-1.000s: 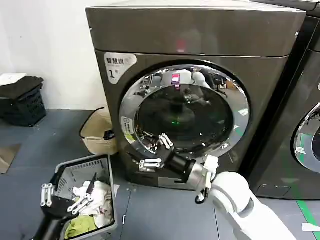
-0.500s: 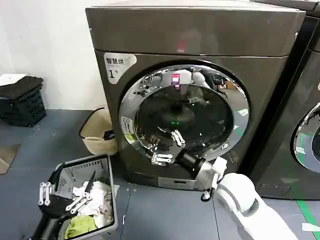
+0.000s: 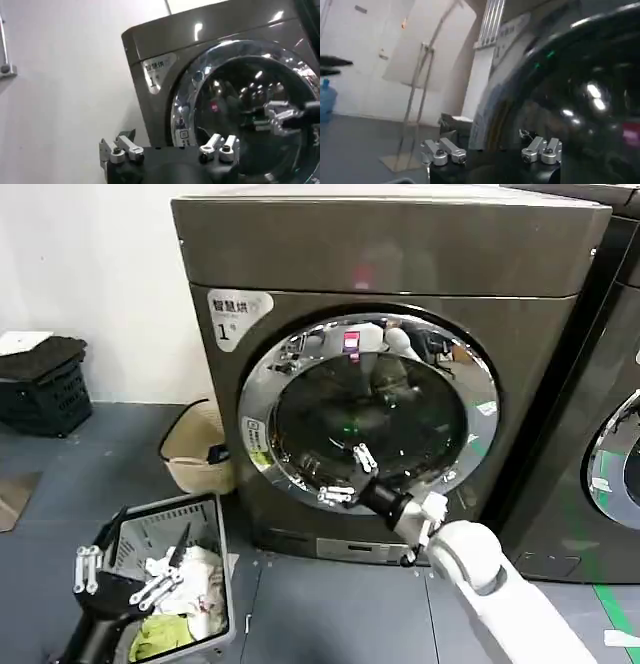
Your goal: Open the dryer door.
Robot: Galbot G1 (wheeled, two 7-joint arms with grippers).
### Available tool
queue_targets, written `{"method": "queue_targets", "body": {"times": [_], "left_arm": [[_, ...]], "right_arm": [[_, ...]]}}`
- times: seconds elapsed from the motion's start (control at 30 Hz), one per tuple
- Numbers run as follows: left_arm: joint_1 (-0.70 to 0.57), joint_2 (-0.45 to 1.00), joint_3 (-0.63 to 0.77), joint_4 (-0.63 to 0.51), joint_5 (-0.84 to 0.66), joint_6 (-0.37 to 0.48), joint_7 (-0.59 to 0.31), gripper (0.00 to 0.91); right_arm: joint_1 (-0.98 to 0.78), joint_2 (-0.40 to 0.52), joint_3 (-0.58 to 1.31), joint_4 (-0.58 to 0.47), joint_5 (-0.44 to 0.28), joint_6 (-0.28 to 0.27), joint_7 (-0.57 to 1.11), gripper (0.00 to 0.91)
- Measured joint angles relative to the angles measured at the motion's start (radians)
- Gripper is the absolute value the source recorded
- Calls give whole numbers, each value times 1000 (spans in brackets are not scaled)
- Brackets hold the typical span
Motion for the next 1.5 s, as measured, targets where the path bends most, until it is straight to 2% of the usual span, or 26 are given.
{"method": "queue_targets", "body": {"times": [0.6,1.5], "left_arm": [[14,-8,-7,-15,3,-11,0,907],[28,-2,-12,-27,8,-15,0,907]], "right_arm": [[118,93,-84,-139,-27,2,-2,907],[204,197,-160,-222,-37,-10,-19,907]]}}
